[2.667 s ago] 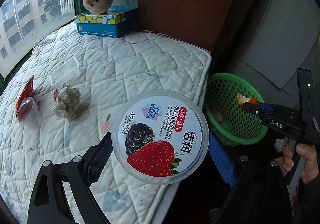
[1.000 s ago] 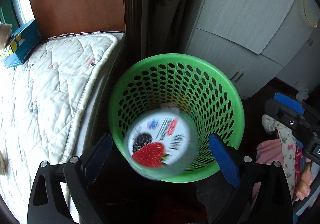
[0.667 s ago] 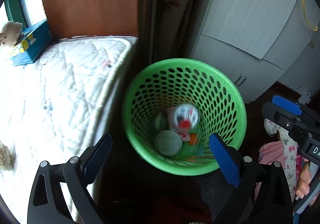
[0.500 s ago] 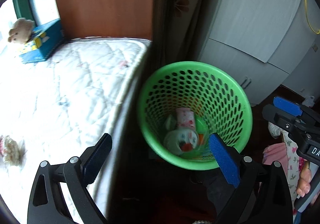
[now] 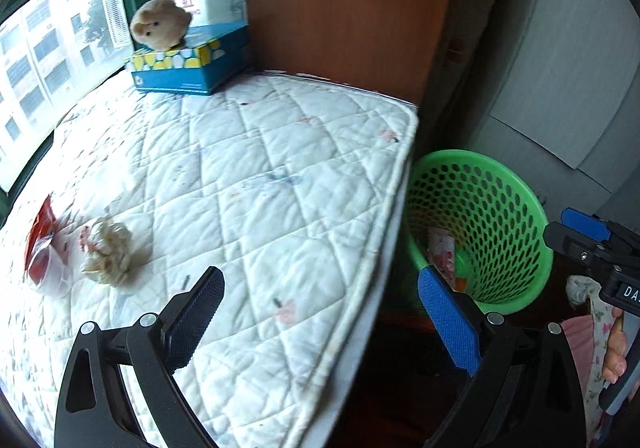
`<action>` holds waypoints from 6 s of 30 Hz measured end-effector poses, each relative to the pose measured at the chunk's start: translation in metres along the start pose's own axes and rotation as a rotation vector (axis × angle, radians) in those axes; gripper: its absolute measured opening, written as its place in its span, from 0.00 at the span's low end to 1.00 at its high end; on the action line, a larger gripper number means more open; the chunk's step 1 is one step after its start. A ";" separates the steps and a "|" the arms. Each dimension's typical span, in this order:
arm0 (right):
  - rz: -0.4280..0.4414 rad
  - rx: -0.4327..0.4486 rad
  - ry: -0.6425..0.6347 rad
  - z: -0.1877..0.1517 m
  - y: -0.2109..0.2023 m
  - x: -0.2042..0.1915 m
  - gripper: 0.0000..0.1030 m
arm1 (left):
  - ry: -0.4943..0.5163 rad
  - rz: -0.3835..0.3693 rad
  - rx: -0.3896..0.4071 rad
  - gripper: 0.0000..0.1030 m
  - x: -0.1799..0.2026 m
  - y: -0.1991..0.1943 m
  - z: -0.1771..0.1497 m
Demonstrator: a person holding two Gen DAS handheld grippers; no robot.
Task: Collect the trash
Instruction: 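Return the right gripper to the mattress and grasp the crumpled plastic bag, then lift the bag with the right gripper while the left gripper grasps the clear plastic cup, then carry bag and cup to the wastebasket while the right gripper opens to drop the bag, then hold the clear cup over the wastebasket with the left gripper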
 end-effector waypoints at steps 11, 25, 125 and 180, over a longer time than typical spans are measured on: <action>0.086 -0.052 -0.112 0.007 0.039 -0.079 0.74 | -0.147 0.138 0.019 0.91 -0.120 -0.014 -0.011; 0.198 -0.135 -0.254 0.006 0.100 -0.192 0.74 | -0.299 0.260 0.011 0.91 -0.242 -0.029 -0.040; 0.035 -0.050 -0.048 -0.007 0.060 -0.058 0.53 | -0.272 0.056 0.063 0.54 -0.144 -0.002 -0.022; -0.120 0.060 0.175 -0.024 -0.032 0.109 0.70 | 0.186 -0.161 -0.019 0.73 0.173 0.046 0.020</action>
Point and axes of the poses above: each gripper's, at about its wrist camera, not at the fingertips, and y roughly the way its jaws point, x to its right, z to its top, the point moved 8 cm from there along y, roughly the way its jaws point, and after that the axes turned 7 degrees about z, right-handed, at the moved point
